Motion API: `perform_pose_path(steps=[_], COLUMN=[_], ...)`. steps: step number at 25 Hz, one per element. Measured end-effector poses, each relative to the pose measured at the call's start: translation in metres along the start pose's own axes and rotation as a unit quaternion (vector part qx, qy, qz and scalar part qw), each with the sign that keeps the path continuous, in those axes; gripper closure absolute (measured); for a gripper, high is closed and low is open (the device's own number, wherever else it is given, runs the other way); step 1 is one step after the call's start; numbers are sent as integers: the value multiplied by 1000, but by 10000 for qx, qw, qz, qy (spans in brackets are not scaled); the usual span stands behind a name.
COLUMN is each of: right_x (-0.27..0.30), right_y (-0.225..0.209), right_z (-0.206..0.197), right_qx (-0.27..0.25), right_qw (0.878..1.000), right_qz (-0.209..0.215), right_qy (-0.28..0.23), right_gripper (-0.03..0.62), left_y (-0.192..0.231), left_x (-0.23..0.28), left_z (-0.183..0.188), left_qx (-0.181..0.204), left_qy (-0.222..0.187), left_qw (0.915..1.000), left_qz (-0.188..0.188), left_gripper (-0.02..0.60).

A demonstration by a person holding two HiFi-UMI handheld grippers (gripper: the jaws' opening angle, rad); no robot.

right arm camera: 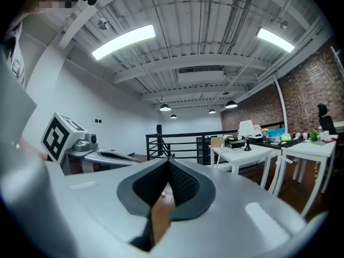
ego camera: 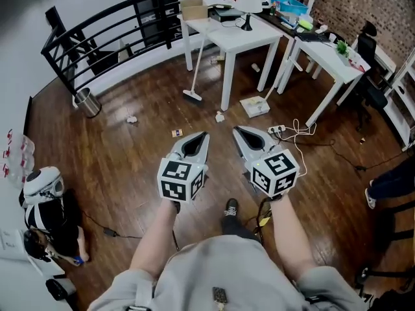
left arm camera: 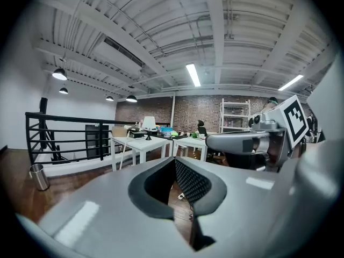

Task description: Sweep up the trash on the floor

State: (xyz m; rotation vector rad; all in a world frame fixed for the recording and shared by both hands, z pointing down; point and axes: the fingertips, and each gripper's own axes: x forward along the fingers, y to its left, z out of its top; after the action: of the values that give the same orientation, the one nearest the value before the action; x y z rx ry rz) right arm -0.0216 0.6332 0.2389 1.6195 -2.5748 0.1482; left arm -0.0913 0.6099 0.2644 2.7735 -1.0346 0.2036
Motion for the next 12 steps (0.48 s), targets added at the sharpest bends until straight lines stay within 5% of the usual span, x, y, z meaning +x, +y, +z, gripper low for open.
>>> perform_pose_path(steps=[12], right_x=[106], right_y=[-136], right_z=[8], right_qx=[292], right_qw=[9971], right_qz=[699], right_qy=[-70], right_gripper=[594], left_y=[62], left_x=[144], left_z=[24], left_qx=[-88], left_qy=[203], left_qw=[9967], left_qz=[778], left_gripper=[574])
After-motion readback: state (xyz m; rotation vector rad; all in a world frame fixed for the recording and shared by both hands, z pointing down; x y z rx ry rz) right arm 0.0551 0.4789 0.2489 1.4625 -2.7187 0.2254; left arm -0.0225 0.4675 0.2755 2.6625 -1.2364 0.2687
